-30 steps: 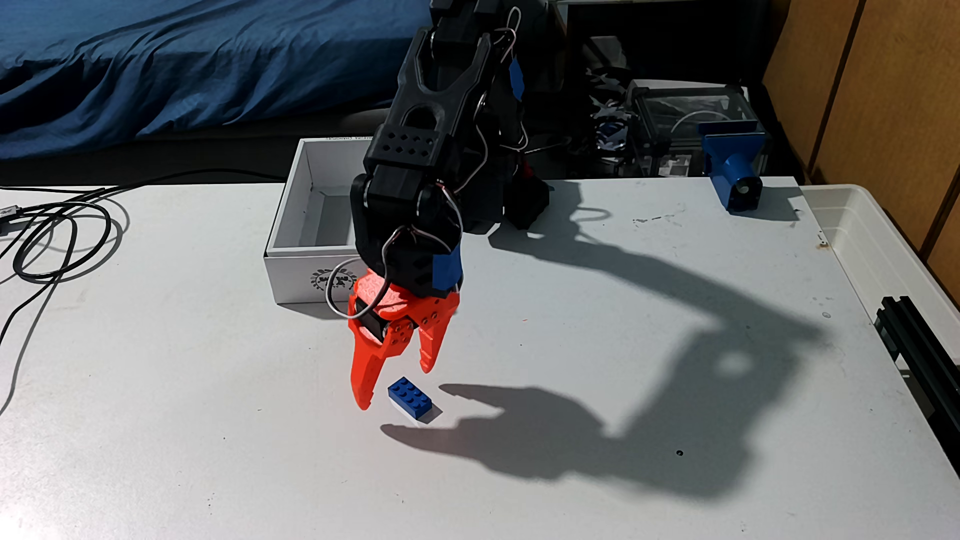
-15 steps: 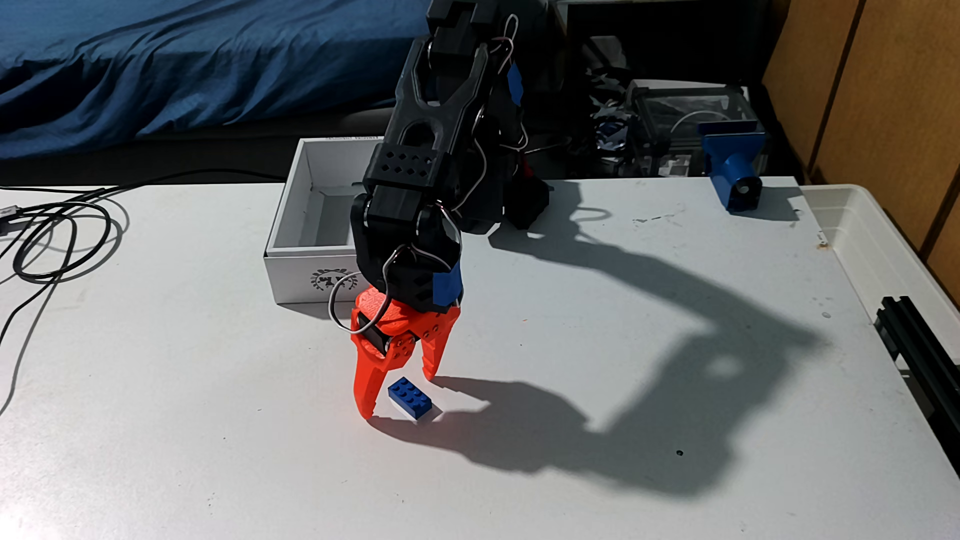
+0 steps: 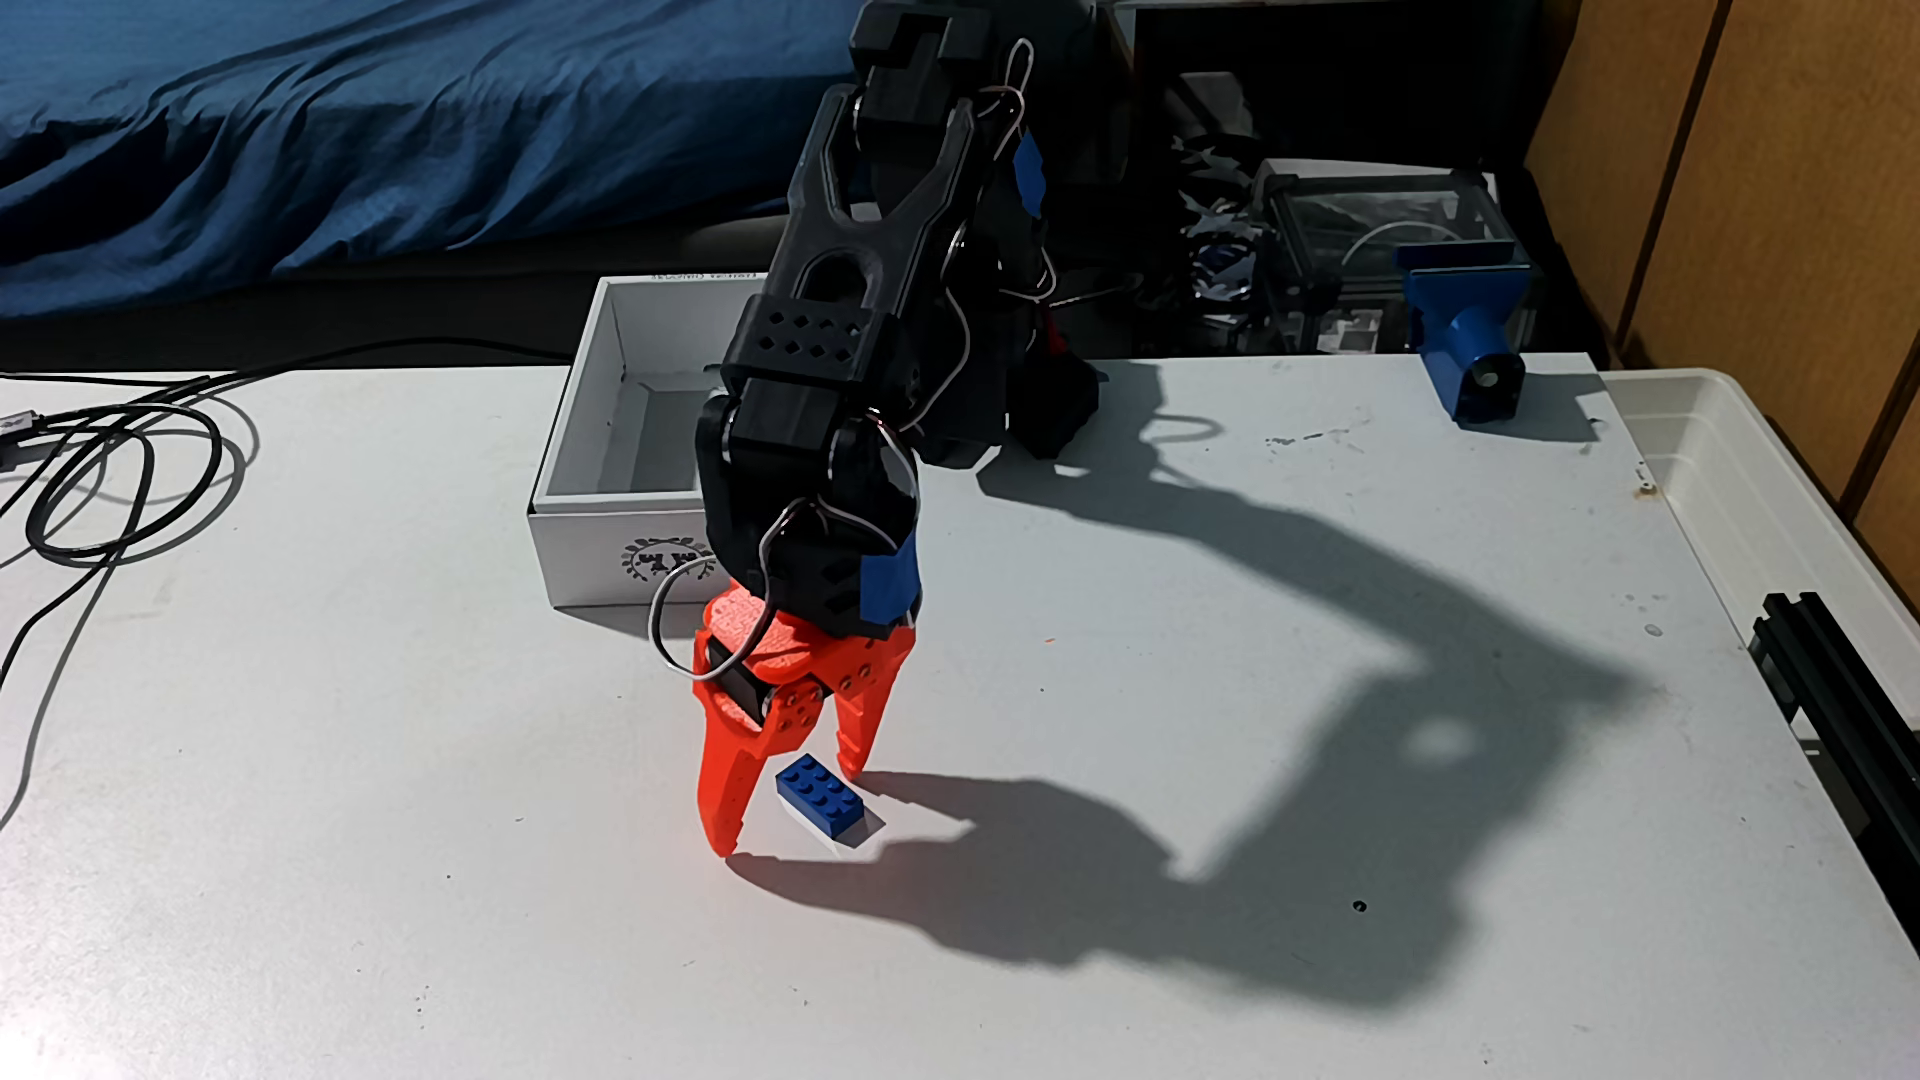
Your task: Grab the blue brick and place in box
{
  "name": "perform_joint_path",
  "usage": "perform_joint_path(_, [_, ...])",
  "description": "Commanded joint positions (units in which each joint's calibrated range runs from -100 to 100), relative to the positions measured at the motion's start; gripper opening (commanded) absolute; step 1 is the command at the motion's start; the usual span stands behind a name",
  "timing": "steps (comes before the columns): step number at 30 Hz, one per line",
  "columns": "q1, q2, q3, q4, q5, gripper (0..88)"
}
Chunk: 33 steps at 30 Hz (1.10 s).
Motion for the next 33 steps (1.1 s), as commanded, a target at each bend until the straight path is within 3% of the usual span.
perform_joint_path(1, [-0.30,0.33,-2.01,-0.44,-0.34,27.8])
perform_joint_path(7, [-0.30,0.24,-2.28,-0.27,-0.34,16.6])
perform_joint_path(15, [-0.30,0.33,-2.28,0.33,-0.34,15.2])
perform_joint_path(23, [-0.38,0.33,-2.19,0.42,-0.07,2.2])
perform_joint_path(33, [1.63,-1.11,-3.88,4.82,0.19,0.8])
